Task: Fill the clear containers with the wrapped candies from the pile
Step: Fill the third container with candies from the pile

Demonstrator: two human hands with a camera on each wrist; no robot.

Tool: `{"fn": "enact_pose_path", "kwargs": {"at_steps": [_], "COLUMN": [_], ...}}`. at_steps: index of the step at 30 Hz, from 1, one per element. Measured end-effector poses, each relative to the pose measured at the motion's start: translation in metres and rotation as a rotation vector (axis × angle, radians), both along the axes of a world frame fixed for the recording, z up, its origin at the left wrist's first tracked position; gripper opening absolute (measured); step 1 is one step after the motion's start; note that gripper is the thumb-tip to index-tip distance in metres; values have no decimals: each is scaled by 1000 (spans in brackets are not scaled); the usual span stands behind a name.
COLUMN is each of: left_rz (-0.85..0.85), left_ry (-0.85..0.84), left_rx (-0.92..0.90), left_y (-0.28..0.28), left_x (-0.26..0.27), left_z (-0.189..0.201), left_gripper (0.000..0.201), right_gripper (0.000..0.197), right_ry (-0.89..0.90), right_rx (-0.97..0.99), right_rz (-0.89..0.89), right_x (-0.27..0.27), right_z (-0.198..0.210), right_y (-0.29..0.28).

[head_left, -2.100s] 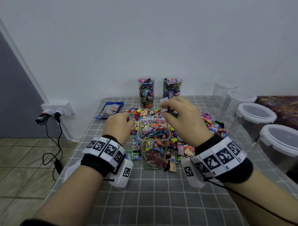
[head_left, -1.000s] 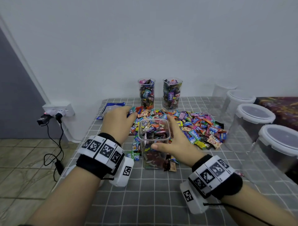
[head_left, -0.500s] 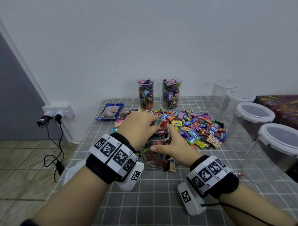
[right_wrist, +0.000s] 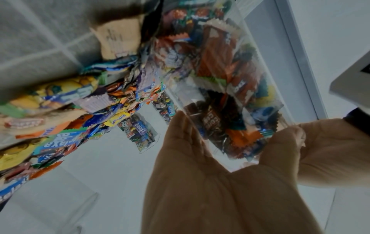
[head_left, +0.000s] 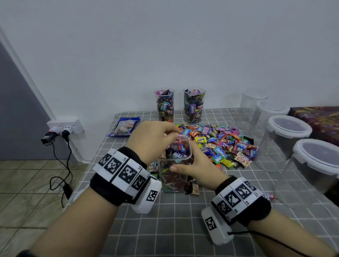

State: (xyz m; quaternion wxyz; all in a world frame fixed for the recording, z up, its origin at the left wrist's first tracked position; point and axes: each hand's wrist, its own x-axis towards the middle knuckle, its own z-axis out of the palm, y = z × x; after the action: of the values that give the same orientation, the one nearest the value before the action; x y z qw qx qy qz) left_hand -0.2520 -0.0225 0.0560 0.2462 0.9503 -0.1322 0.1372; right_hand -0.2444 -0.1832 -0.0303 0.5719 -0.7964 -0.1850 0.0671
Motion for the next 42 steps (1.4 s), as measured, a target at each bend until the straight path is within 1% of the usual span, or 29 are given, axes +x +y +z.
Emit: {"fn": "enact_pose_path", "kwargs": {"at_steps": [2, 6, 8, 10, 12, 13, 15, 18, 22, 25, 28, 30, 34, 37, 40, 42], "left_rz": [19, 80, 118, 150, 183, 198, 217, 214, 160, 130, 109, 89, 64, 68, 82, 93], "left_ry": [-7, -23, -28, -18, 30, 76, 178, 310, 445, 559, 625, 653, 664, 647, 624, 617], "left_rx": [-45, -155, -177, -188, -123, -70, 44, 209, 287, 337, 417, 402, 416, 491, 555, 568], "left_y": [1, 5, 10, 17, 26, 31, 40, 46, 38, 31, 29, 29, 28, 25, 22, 20], "left_x": [0, 1, 3, 7, 15, 19, 29, 39, 43, 44, 42, 41, 40, 37, 35, 34], "left_z": [-1, -1, -3, -7, -16, -23, -37, -58, -81, -91, -98, -101, -101, -99, -97, -97], "left_gripper": [20, 19, 20, 22, 25, 27, 31, 37, 51, 57, 69, 72, 59, 52, 38, 29], "right_gripper": [76, 78, 80, 81, 103, 109, 109, 106, 112, 119, 118, 117, 116, 118, 118, 114], "right_ry": [-7, -14, -36, -74, -146, -165, -155, -114, -6, 60, 103, 108, 95, 86, 66, 31], "right_rx": [0, -43, -124, -288, -518, -636, -808, -993, -1187, -1227, -1251, -1264, -1277, -1276, -1285, -1301], "right_rz": [7, 19, 36, 79, 113, 125, 121, 106, 120, 135, 139, 141, 164, 181, 185, 176], "right_x": [0, 1, 4, 9, 18, 21, 26, 29, 33, 36, 36, 35, 34, 34, 31, 30], "right_z": [1, 1, 5, 12, 16, 18, 22, 22, 11, -1, -7, -7, -7, -8, -10, -11], "right_y": [-1, -2, -4, -9, -16, -20, -28, -36, -38, -38, -35, -32, -28, -27, -25, -23]}}
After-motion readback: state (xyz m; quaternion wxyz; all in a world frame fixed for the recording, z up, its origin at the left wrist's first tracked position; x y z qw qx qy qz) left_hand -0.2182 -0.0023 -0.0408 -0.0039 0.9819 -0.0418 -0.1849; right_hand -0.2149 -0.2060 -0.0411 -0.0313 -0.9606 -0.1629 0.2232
